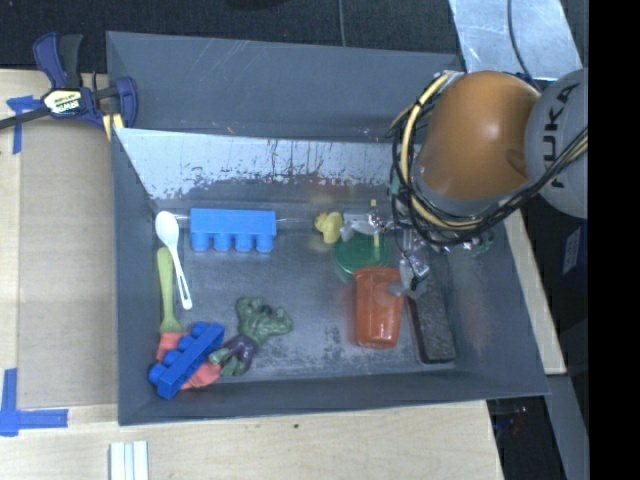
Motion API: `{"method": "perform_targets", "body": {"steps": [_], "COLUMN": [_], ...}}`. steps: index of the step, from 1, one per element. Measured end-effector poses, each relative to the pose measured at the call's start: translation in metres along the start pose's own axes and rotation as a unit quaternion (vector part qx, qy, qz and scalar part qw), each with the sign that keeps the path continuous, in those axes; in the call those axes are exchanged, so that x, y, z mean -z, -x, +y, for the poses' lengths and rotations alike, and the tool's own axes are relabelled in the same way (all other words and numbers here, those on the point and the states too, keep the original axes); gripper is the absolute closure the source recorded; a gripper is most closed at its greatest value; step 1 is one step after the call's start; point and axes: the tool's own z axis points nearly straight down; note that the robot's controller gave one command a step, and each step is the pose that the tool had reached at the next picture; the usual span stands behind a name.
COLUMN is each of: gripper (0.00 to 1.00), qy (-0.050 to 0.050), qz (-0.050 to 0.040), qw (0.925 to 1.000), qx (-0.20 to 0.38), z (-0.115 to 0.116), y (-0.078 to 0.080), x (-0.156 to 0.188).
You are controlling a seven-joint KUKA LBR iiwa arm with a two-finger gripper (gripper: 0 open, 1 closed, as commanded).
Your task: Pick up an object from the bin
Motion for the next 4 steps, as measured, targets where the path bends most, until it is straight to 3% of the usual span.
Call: {"method": "perform_targets", "body": {"steps": [1,2,3,4], "gripper": [0.00,0.00,1.00,1.00], "qy": [0.002,0.000,0.006,0.005], "qz": [0.0040,-0.0007,-0.0200,-0.0192], "qw": [0.9827,0.9519,0.8633,0.8633], "qx": [0.185,0.306,0.504,0.504], "z": [-0.030,0.010,-0.031,-0.031], "y": [-0.081,-0.031,-0.078,-0.078], "x": [-0.006,-0.045,-0.075,-0.075]}}
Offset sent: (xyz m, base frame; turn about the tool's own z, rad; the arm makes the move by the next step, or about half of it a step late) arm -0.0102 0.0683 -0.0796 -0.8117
